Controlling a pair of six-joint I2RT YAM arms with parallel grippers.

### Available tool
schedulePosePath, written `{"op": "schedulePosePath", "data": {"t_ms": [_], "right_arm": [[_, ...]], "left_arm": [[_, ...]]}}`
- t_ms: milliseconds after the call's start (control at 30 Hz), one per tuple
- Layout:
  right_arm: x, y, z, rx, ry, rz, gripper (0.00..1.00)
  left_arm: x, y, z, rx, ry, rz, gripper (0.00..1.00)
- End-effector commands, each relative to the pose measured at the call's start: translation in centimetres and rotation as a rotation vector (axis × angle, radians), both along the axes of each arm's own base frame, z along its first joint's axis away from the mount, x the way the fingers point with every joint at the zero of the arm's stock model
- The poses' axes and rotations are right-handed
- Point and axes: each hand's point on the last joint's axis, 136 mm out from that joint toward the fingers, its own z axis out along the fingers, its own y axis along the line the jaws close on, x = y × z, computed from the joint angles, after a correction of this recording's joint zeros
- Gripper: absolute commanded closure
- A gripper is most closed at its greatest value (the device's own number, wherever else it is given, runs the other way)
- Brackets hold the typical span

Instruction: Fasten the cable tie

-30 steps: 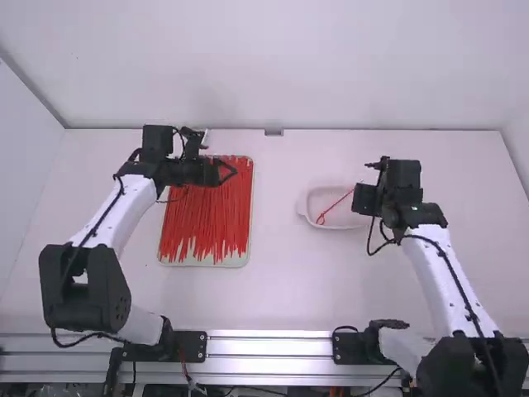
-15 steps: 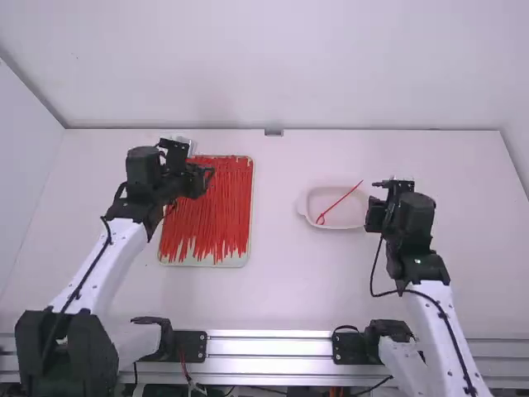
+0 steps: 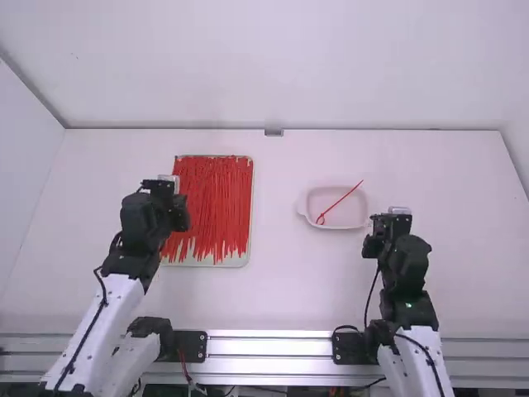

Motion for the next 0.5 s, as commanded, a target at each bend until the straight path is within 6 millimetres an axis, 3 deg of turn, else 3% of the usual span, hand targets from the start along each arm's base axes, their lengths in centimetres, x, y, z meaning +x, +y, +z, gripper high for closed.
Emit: {"op": "schedulePosePath", "data": {"t_ms": [0,133,333,467], "right_arm": [[-0.6,0.0,-1.1,0.0,-0.003,0.0,0.94],[-1.5,0.0,-2.9,0.0,-0.003,0.0,1.0],[-2.5,0.0,-5.4,0.0,-0.003,0.0,1.0],[-2.5,0.0,-4.9,0.0,-0.046,0.0,1.0]], "left_arm": [[-1.1,1.6,-0.6,0.047,-0.013,0.083,0.93],[-2.7,1.6,-2.3,0.047,-0.013,0.083,1.0],[-4.8,1.6,-4.9,0.047,-0.013,0.083,1.0],[-5.9,1.6,-6.6,0.047,-0.013,0.083,1.0]]}}
